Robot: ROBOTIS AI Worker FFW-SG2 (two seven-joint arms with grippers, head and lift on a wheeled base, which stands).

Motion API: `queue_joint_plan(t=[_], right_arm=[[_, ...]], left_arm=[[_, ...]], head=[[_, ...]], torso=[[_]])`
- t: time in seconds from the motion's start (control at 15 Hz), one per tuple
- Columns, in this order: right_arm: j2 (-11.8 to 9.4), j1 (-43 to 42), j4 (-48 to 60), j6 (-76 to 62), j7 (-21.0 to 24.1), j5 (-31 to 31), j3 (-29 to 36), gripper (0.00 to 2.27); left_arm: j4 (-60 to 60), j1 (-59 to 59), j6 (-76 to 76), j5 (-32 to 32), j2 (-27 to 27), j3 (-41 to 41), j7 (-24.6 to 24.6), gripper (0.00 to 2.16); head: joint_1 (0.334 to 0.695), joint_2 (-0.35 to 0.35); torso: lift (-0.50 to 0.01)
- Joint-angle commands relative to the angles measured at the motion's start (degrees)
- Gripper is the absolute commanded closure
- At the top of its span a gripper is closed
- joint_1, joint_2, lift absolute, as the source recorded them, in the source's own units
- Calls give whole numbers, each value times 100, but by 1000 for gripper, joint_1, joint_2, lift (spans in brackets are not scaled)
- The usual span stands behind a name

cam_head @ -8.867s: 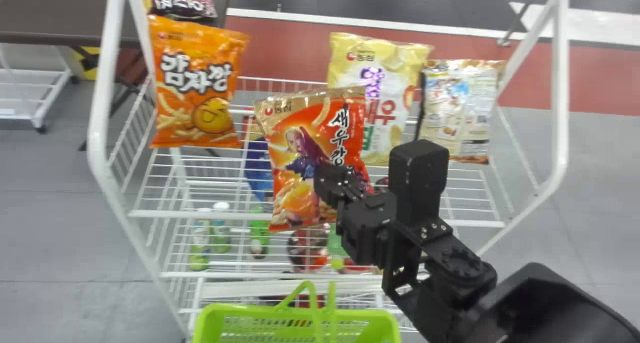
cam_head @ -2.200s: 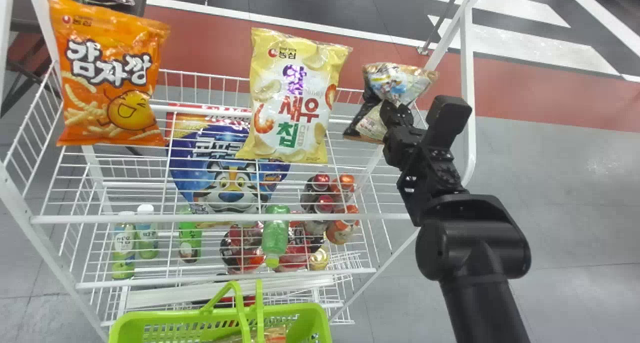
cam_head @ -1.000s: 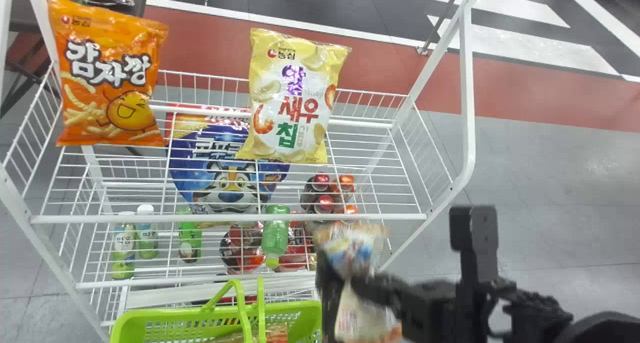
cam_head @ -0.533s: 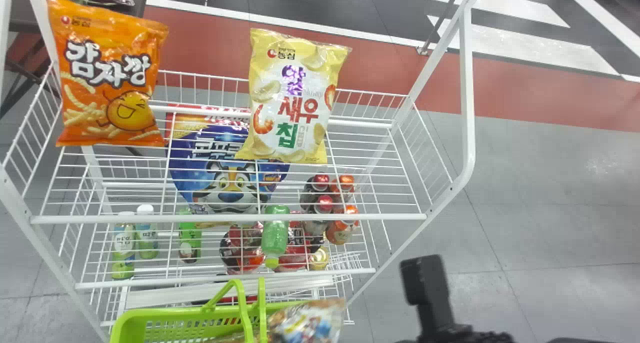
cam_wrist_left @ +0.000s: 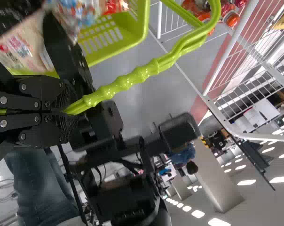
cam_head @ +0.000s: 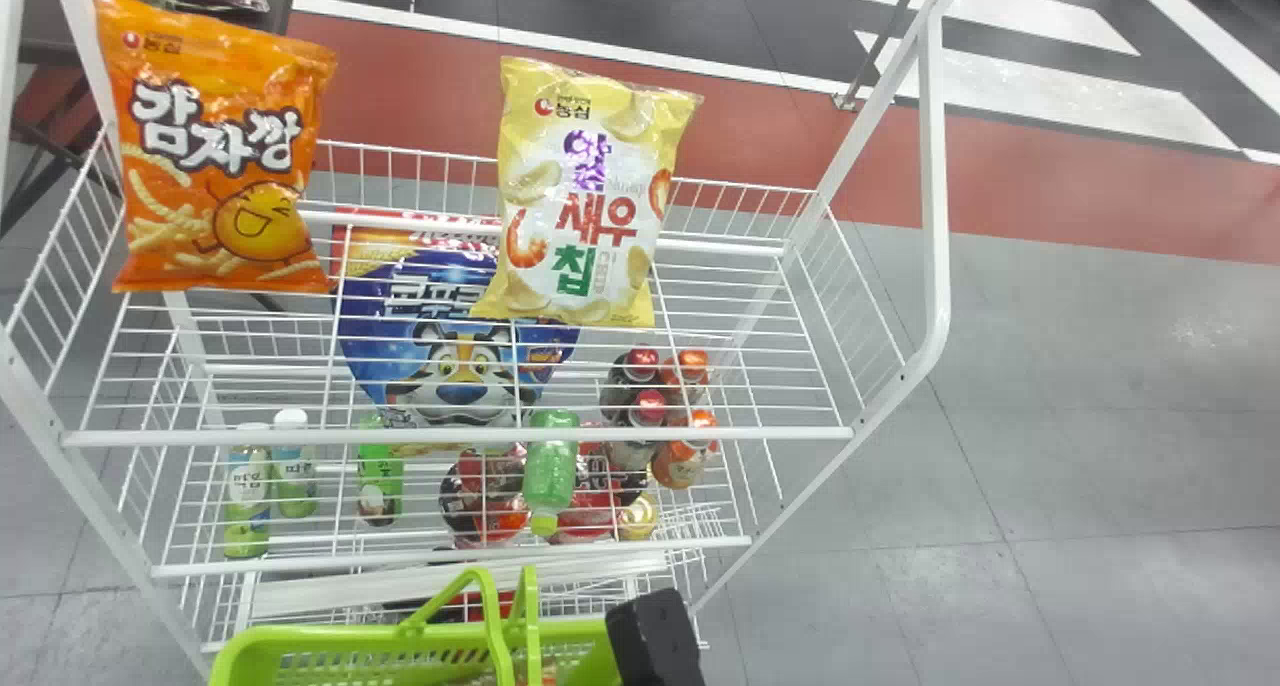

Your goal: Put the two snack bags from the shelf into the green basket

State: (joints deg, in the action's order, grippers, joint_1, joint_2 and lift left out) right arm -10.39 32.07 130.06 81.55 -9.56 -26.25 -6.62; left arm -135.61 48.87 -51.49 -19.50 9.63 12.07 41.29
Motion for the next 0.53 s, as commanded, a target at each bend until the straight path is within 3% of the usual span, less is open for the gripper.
queue_joint_plan(t=[0.0,0.07,0.47], right_arm=[[-6,-34,-262,-934,-222,304,-94,225],[-6,45,-253,-1426,-362,436,-42,-1],[-15,520,731,-1443,-907,436,890,70]], left_arm=[[-18,8,-15,8,12,-3,-7,1693],[-18,8,-15,8,12,-3,-7,1693],[26,-27,2,8,12,-12,10,1693]], head=[[695,-350],[695,-350],[695,-350]], torso=[[-11],[-11],[-11]])
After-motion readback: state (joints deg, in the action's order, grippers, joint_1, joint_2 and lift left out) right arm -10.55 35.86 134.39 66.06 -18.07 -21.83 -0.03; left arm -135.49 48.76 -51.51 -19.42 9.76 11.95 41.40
